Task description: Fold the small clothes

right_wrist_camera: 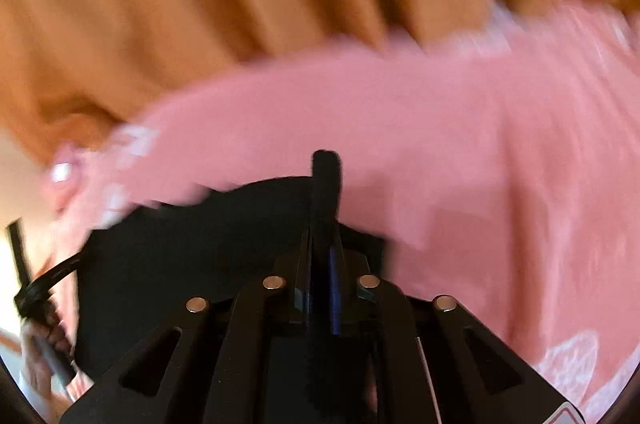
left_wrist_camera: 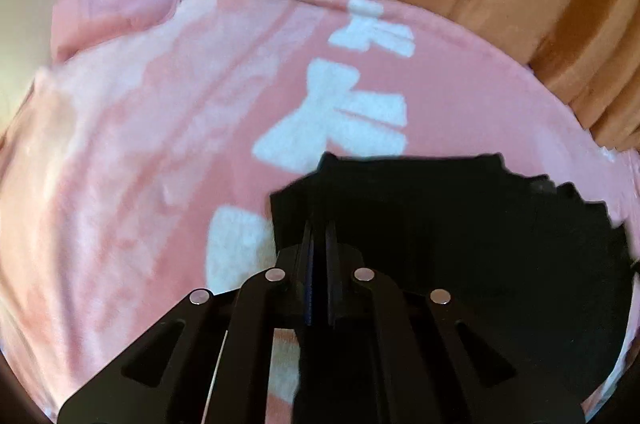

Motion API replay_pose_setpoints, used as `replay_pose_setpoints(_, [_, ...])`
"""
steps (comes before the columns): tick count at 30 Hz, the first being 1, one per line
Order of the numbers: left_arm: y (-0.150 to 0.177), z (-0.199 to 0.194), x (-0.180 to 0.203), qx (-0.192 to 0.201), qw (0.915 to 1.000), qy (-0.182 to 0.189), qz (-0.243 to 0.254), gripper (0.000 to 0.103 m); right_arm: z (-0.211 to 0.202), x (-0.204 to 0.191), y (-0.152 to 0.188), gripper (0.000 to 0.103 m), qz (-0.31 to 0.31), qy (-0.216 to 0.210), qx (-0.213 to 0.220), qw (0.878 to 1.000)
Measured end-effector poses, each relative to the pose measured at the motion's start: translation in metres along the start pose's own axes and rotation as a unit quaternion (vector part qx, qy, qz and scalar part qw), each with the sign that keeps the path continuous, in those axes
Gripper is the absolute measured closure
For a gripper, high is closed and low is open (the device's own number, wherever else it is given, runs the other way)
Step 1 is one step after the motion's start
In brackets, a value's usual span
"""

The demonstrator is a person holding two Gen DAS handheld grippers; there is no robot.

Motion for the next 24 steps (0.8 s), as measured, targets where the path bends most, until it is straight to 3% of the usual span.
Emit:
replay_pose_setpoints(3, [-0.005,-0.014,-0.001,0.002,0.9998,0.016,-0.006,0.1,-0.018,-0.015,0.0,0.1,-0.021,-0.01,0.026,0.999])
replay_pose_setpoints(5, [-0.007,-0.008,-0.004,-0.005,0.9999,0.009,-0.007,0.099,-0.03,-0.025,-0.003,0.1,-0.056,0.013,0.051,0.997])
replay_pose_setpoints(6, [-0.003,0.003,-0.007,-0.018,0.9997,0.01,-0.015,0.099,-0.017,-0.014,-0.005,0.1,-0.04,0.023,0.03,0.998])
replay_pose_setpoints(8, [-0.001,0.003,-0.002,-0.004,1.0,-0.007,0.003,0.099,0.005,0.003,-0.002,0.101,0.0,0.0,0.0,1.0])
replay_pose_setpoints(10, [0.0,-0.001,0.004,-0.001,0.9997,-0.021,0.015,0.099,-0.005,-0.005,-0.004,0.1,-0.015,0.014,0.012,1.0])
replay_pose_setpoints(12, [0.001,-0.014,0.007,0.002,0.9998,-0.016,0.008,0.098,-0.025,-0.022,-0.003,0.098,-0.035,0.037,0.044,0.998])
replay_pose_setpoints(13, [0.001,-0.021,0.01,0.007,0.9998,-0.015,0.008,0.097,-0.044,-0.041,0.0,0.097,-0.061,0.069,0.078,0.993])
replay_pose_setpoints(14, [0.002,-0.033,0.017,0.019,0.9995,-0.021,0.013,0.097,-0.054,-0.054,0.004,0.089,-0.082,0.073,0.096,0.989])
replay_pose_setpoints(16, [0.01,-0.054,0.038,0.045,0.9981,-0.023,0.036,0.095,-0.067,-0.091,0.019,0.088,-0.133,0.046,0.112,0.984])
replay_pose_setpoints(18, [0.021,-0.062,0.063,0.047,0.9967,-0.012,0.065,0.091,-0.057,-0.123,0.04,0.088,-0.164,-0.021,0.075,0.983])
replay_pose_setpoints(20, [0.039,-0.06,0.093,0.037,0.994,0.001,0.103,0.088,-0.025,-0.161,0.072,0.089,-0.202,-0.078,0.005,0.976])
replay_pose_setpoints(22, [0.05,-0.045,0.11,0.014,0.9913,0.0,0.131,0.088,0.008,-0.184,0.097,0.089,-0.233,-0.089,-0.049,0.967])
replay_pose_setpoints(24, [0.057,-0.023,0.109,-0.013,0.9903,-0.02,0.137,0.088,0.03,-0.187,0.115,0.099,-0.266,-0.06,-0.062,0.96])
Point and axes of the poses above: each gripper's, at about its wrist camera, not at the fingertips, and z roughly the way its jaws point, x to its right, y to its underside, the point moved 3 cm from there along z, roughly the way its jaws point, and after that the axes turned 9 degrees about -x, right-handed, at the moved point
